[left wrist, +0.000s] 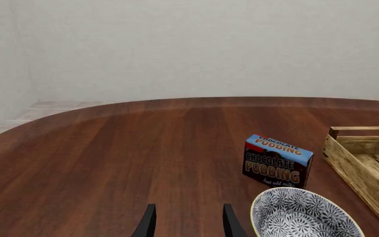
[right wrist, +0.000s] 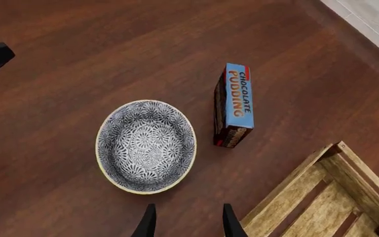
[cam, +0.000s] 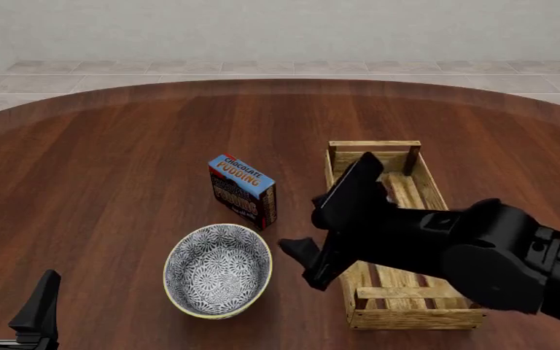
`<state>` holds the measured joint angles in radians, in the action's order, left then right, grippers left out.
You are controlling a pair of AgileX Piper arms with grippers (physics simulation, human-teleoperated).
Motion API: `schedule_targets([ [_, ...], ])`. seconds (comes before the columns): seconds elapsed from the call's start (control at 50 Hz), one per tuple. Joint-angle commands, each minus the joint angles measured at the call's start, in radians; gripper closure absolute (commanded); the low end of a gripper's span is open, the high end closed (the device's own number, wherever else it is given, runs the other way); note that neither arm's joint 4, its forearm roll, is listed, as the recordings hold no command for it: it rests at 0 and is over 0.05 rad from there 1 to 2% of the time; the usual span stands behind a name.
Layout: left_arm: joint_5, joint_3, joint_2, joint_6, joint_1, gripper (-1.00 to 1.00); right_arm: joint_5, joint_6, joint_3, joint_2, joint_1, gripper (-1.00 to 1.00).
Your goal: Pick up the bowl on the left and put it in the tray.
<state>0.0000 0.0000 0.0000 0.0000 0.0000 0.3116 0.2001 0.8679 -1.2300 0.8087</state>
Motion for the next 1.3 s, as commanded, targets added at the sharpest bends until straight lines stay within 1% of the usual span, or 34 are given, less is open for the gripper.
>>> schedule_targets([
  [0.02,0.000,0.000,0.000,0.000,0.000,-1.00,0.003,0.007,0.023,-0.029,0.015,-1.00],
  [0.12,0.000,0.000,0.000,0.000,0.000,-1.00,0.012,0.004,0.040,-0.037,0.019,-1.00],
  [0.14,0.000,0.000,0.000,0.000,0.000,-1.00,0.018,-0.009,0.047,-0.042,0.027,-1.00],
  [0.18,0.000,0.000,0.000,0.000,0.000,-1.00,0.014,0.001,0.051,-0.049,0.022,-1.00],
  [0.2,0.000,0.000,0.000,0.000,0.000,-1.00,0.017,-0.013,0.060,-0.055,0.024,-1.00],
  [0.24,0.000,0.000,0.000,0.000,0.000,-1.00,0.014,-0.005,0.063,-0.061,0.023,-1.00],
  [0.36,0.000,0.000,0.000,0.000,0.000,-1.00,0.010,-0.012,0.077,-0.079,0.024,-1.00],
  [0.38,0.000,0.000,0.000,0.000,0.000,-1.00,0.010,-0.024,0.081,-0.082,0.031,-1.00],
  [0.48,0.000,0.000,0.000,0.000,0.000,-1.00,-0.008,-0.019,0.091,-0.108,0.022,-1.00],
  [0.5,0.000,0.000,0.000,0.000,0.000,-1.00,-0.011,-0.028,0.097,-0.115,0.021,-1.00],
  [0.64,0.000,0.000,0.000,0.000,0.000,-1.00,-0.030,-0.025,0.109,-0.144,0.007,-1.00],
  [0.72,0.000,0.000,0.000,0.000,0.000,-1.00,-0.026,-0.036,0.118,-0.151,0.007,-1.00],
  [0.82,0.000,0.000,0.000,0.000,0.000,-1.00,-0.025,-0.036,0.120,-0.152,0.015,-1.00],
  [1.0,0.000,0.000,0.000,0.000,0.000,-1.00,-0.051,-0.041,0.115,-0.180,0.008,-1.00],
  [1.02,0.000,0.000,0.000,0.000,0.000,-1.00,-0.049,-0.055,0.113,-0.182,0.019,-1.00],
  [1.3,0.000,0.000,0.000,0.000,0.000,-1.00,-0.080,-0.060,0.119,-0.220,0.018,-1.00],
])
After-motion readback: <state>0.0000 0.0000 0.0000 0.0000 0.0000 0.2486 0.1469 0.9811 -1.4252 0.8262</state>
